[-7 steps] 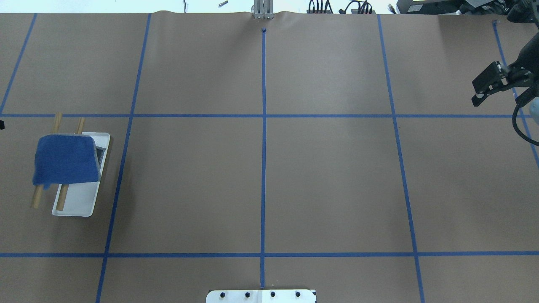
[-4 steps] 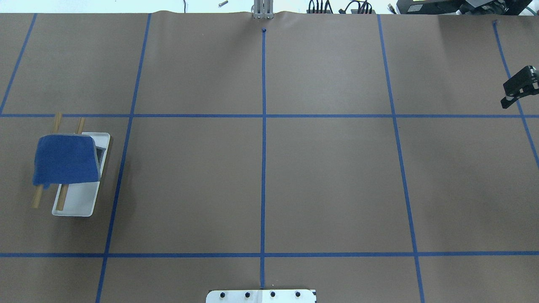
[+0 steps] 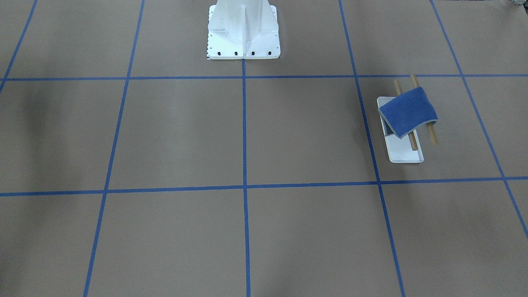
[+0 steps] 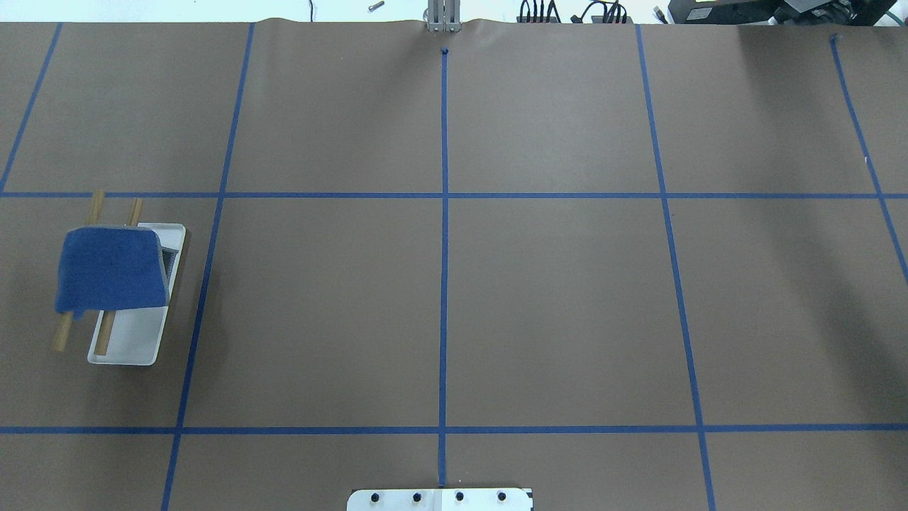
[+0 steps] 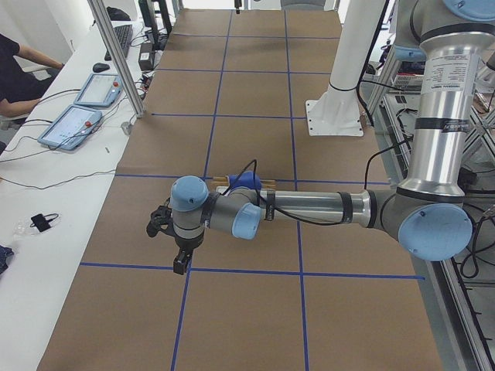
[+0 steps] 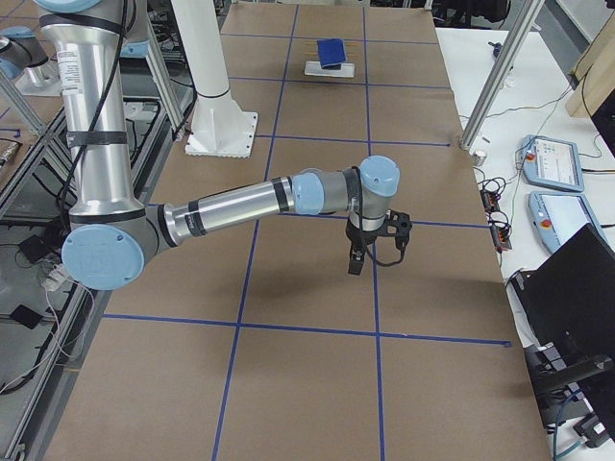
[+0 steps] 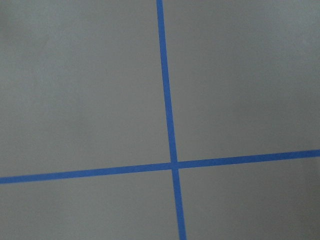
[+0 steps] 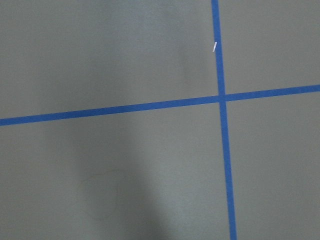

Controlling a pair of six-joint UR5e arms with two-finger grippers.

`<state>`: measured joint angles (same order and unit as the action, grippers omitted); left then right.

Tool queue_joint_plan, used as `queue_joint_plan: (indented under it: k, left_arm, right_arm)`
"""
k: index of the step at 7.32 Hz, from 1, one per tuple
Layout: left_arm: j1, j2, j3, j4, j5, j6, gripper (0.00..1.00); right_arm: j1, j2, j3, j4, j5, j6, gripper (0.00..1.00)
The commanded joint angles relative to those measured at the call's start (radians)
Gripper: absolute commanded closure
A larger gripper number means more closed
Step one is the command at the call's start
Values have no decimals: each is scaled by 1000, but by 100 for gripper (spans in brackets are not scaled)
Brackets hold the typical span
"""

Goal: Hang towel on rack

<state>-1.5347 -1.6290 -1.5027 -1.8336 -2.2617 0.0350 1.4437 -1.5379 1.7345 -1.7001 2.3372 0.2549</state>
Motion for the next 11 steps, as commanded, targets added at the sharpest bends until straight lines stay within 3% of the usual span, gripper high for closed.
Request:
queue_joint_plan:
  k: [1, 3, 5, 11]
  left_arm:
    - [-4, 1, 19, -6, 1, 11, 2]
    - [-4, -5, 27, 0, 1, -7, 2]
    - [-2, -12, 24, 4, -1, -182, 2]
    - [-2, -6, 29, 5, -2, -184, 2]
  right_arm:
    - [52, -60, -30, 28, 2, -60, 0]
    - [82, -88, -32, 28, 1, -89, 0]
    - [112, -73, 5, 16, 4, -65, 0]
    - [112, -85, 0, 16, 8, -34, 0]
